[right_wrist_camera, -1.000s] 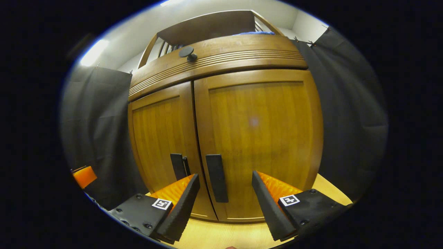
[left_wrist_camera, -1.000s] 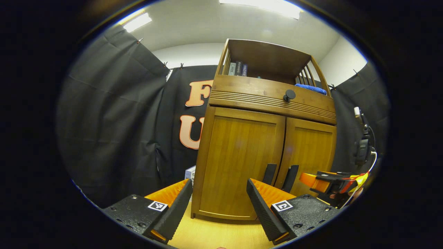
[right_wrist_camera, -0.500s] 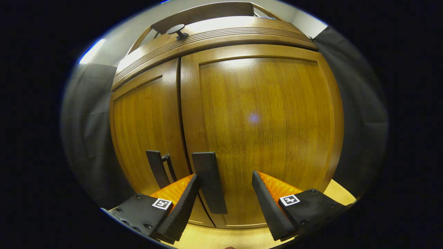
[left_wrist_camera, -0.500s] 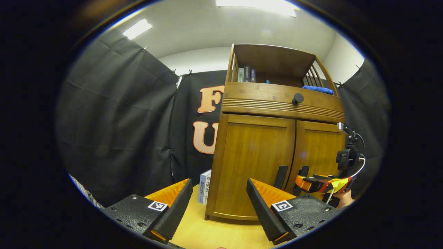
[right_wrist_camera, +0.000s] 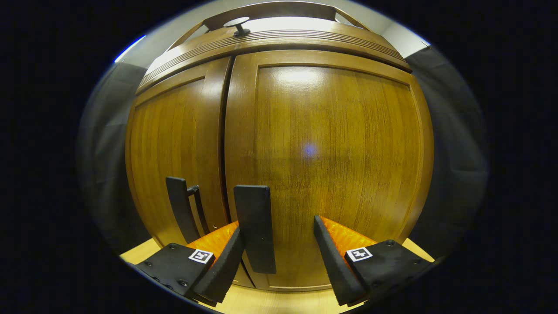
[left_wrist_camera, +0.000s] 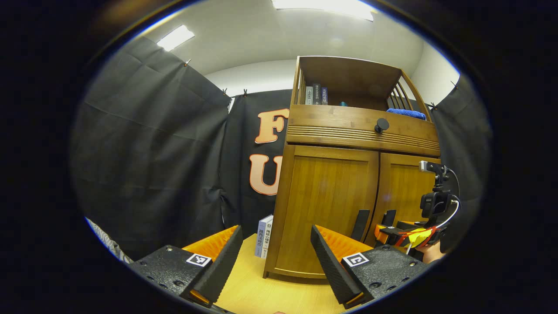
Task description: Open the right door of the double-door shoe cabinet with the right hand, and open the left door with the left hand.
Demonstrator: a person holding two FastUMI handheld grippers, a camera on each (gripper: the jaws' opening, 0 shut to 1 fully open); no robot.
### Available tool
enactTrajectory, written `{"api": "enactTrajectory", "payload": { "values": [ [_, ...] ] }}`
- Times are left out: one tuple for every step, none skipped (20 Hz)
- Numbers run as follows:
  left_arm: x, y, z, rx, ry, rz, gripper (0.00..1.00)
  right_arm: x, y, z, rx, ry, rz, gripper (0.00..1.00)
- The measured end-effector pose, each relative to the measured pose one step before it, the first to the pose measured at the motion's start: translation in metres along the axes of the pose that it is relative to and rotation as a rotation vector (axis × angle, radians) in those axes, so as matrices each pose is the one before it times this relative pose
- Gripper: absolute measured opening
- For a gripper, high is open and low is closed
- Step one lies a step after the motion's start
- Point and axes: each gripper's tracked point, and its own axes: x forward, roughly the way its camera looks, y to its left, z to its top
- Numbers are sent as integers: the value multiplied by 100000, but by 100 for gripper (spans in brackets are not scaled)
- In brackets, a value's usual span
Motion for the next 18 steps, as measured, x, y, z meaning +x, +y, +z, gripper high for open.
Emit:
{"api": "enactTrajectory", "payload": {
  "values": [
    [79,-100,73,85,-66,-326,92,-15,44,-18,-791,-136,-415,95],
    [68,-119,51,208,-148,-268,92,-19,172,6,238,-41,34,95],
    [20,-9,54,211,-247,-157,92,38,13,-15,105,-146,-301,93],
    [38,45,4,178,-181,-249,92,-24,283,10,409,-58,1120,90],
    [54,5,70,114,-144,-231,92,40,301,-10,644,-25,549,85],
    [-38,-7,44,61,-67,-264,92,87,310,-78,669,-17,476,80],
    [33,-51,15,-22,-34,-211,92,58,301,-31,595,80,524,75],
    [9,66,-18,-70,123,-188,92,-18,229,-42,138,-7,293,70],
    [80,22,-66,-42,167,-152,92,-30,154,-7,-221,150,515,66],
    [-76,98,-19,19,103,-182,92,20,331,-40,209,542,796,62],
    [18,77,88,-42,-48,-39,92,-20,471,-88,965,580,1958,58],
    [-129,95,74,-127,-176,-160,92,106,170,-93,925,729,249,54],
    [60,47,84,-184,-186,-220,92,-6,-1,-3,313,-516,416,50],
    [-115,125,-76,-214,-40,-97,92,46,-7,131,514,-209,360,46],
    [-33,116,-69,-179,279,-30,92,-101,26,29,305,27,-8,38],
    [50,58,-122,-277,311,-239,92,-6,12,-43,-401,-21,1,38],
    [-118,51,0,-305,300,-448,92,-29,-64,-121,-400,530,158,38],
    [-112,37,-48,-152,279,-380,92,51,35,103,125,63,680,38]
  ]
}}
